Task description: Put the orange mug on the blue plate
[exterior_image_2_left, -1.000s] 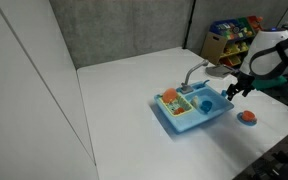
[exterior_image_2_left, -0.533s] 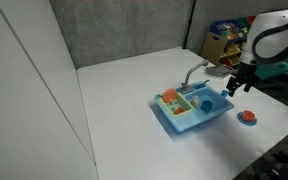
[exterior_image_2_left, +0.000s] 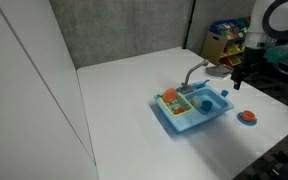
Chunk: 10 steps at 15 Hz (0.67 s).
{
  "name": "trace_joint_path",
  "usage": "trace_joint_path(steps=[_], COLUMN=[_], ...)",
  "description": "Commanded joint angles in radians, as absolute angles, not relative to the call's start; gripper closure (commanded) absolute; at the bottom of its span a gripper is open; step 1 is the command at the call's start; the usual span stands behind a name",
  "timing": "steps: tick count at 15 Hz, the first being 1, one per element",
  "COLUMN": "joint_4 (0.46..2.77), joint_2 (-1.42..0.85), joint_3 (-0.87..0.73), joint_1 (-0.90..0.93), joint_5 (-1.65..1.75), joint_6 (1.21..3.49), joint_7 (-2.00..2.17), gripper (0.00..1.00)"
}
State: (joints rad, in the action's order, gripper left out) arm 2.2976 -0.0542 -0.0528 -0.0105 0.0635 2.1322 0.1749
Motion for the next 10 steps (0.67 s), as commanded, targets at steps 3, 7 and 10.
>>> trace_joint_path(steps=[3,7,10], joint_4=[2.307,2.298,2.288], joint_2=[0.115,0.215,0.276], joint_3=[-0.022,0.000,0.009], joint_1=[-0.006,-0.008,-0.010], joint_5=[0.056,0.067,0.058], joint_6=[2.002,1.939,1.904], joint_7=[0.191,0.209,0.201], gripper=[0.00,0.00,0.00])
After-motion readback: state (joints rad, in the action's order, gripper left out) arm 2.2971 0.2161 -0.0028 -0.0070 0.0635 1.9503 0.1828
